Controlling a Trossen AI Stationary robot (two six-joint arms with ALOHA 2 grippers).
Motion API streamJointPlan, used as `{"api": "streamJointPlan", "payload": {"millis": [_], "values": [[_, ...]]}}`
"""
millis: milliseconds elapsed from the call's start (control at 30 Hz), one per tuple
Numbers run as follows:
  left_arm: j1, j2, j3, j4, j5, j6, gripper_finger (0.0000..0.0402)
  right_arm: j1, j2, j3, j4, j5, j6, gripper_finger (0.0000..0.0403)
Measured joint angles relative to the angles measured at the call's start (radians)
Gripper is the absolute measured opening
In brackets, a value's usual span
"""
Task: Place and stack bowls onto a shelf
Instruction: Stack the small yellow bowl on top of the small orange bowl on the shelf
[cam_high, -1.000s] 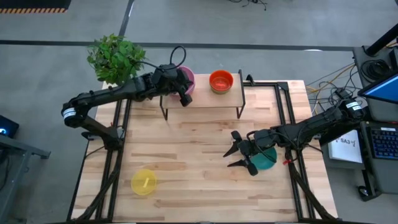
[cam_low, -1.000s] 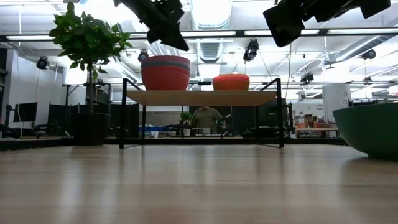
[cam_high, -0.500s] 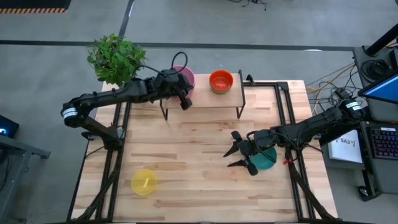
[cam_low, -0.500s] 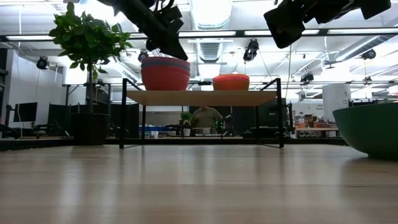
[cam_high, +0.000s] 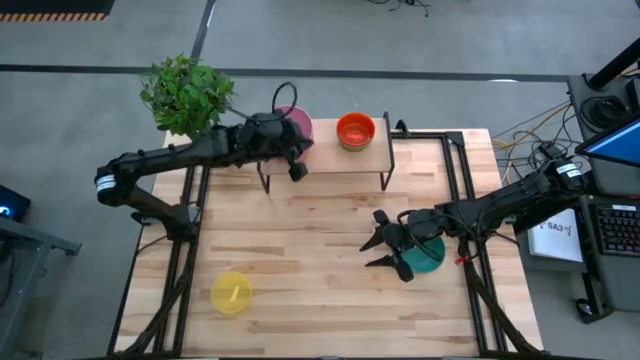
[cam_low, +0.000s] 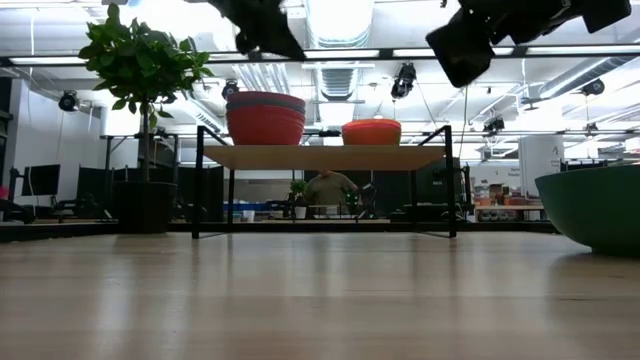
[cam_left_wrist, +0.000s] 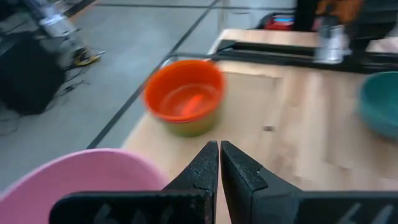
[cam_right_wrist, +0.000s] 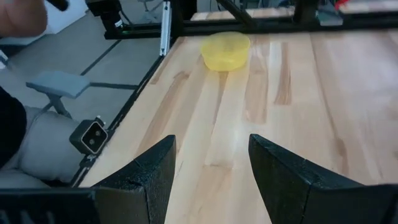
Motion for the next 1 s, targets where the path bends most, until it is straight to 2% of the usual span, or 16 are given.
{"api": "streamJointPlan", "payload": {"millis": [233,400,700,800,1000], "values": [[-0.204,-0.06,-0.036,-0.076,0.002,-0.087,0.0,0.0,0.004,-0.007,-0.052,0.112,0.192,0.0191],[-0.353,-0.067,-0.036,-0.261,0.004,-0.224,0.0,0.0,0.004,-0.007,-0.124,0.171,0.268,0.0191],[-0.587,-0.005,-0.038,-0.641,0.021,-0.735,0.0,0.0,0.004,-0.007,-0.118,0.214,0.218,0.0191],[-0.645,0.027,-0.038,-0.697,0.117,-0.926,0.0,0.0,0.004,-0.007,-0.118,0.217,0.205,0.0191],[-0.753,0.12,-0.038,-0.703,0.286,-1.269,0.0,0.0,0.004,-0.007,-0.116,0.217,0.197,0.0191]]}}
